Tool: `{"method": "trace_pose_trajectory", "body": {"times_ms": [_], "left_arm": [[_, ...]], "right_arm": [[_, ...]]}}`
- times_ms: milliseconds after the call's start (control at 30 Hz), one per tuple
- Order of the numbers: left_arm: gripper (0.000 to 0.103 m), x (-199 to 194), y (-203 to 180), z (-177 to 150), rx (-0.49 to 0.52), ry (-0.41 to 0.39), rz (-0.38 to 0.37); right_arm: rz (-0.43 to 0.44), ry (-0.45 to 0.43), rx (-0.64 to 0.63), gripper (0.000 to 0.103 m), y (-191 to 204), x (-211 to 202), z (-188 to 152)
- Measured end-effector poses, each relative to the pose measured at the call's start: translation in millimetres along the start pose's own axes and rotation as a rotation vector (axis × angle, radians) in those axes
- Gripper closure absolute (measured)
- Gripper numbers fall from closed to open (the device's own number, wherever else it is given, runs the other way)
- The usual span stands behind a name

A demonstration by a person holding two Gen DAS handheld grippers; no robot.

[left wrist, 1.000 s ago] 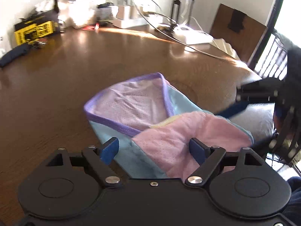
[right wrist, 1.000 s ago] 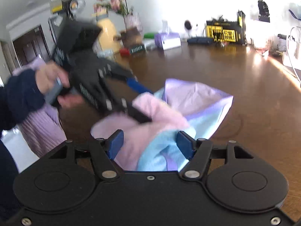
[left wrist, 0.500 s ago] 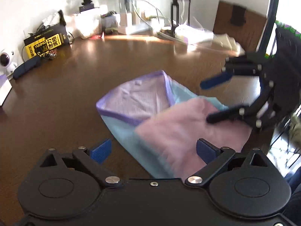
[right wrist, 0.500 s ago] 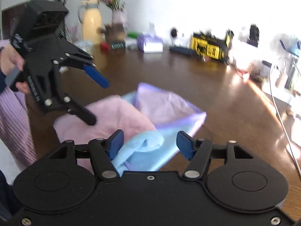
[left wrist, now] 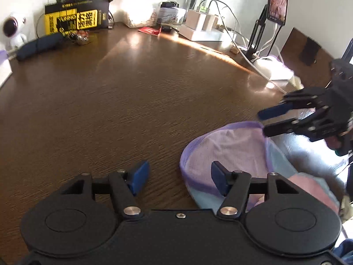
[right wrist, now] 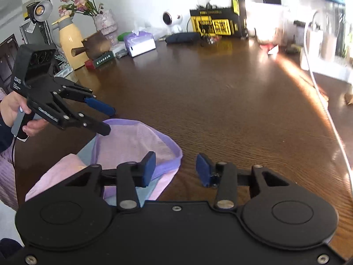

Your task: Fold clothes

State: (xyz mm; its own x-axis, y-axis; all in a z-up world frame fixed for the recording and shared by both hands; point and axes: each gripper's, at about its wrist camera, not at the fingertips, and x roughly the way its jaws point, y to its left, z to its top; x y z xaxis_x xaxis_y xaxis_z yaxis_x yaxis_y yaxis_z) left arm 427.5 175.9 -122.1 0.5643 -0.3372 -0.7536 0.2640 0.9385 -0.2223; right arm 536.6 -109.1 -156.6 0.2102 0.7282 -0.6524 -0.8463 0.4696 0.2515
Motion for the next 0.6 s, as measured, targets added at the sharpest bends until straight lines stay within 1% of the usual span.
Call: {"method": "trace_pose_trajectory", "body": {"times_ms": [33,67,100,167,200,267,333,467,600], "left_arm": [[0.055,0.3,-2.6,-0.7,0.019,0.001,-0.007],[0.069,0.3,-5.0,-1.7,0.032,0.005,-0.013],[0.074,0.4,-7.3,-2.8,0.044,0.008,-0.019],[0.091,1.8,-10.5,-4.2,0.057,0.012,-0.018],[0.092,1.2,-14.3,-6.9,0.065,0.01,-0.006],[0.099,-0.4,-19.7,-10.1,0.066,-0.003,0.023],[0.1,-10.6,-26.6,-13.4,0.074,-0.06,0.023],[0.1,-33.8,-45.9,-16.8,0.11,-0.13,0.044],[0.1,-56.0,-65.7,-26.4,0.141,-0.163,0.077]], "right_arm": [[0.012,0.002,-0.005,0.07,-0.8,1.6,-0.9],[0.019,0.004,-0.012,0.082,-0.8,3.1,-1.9],[0.016,0.006,-0.025,0.093,1.4,4.5,-3.0],[0.01,0.01,-0.052,0.094,5.7,7.3,-5.1],[0.006,0.009,-0.064,0.094,8.1,7.7,-5.8],[-0.008,-0.01,-0.081,0.095,14.0,3.0,-5.6],[-0.014,-0.036,-0.1,0.095,20.1,-5.6,-6.2],[-0.027,-0.071,-0.12,0.095,29.5,-22.6,-1.8],[-0.009,-0.122,-0.152,0.095,42.9,-47.6,-0.4]]}}
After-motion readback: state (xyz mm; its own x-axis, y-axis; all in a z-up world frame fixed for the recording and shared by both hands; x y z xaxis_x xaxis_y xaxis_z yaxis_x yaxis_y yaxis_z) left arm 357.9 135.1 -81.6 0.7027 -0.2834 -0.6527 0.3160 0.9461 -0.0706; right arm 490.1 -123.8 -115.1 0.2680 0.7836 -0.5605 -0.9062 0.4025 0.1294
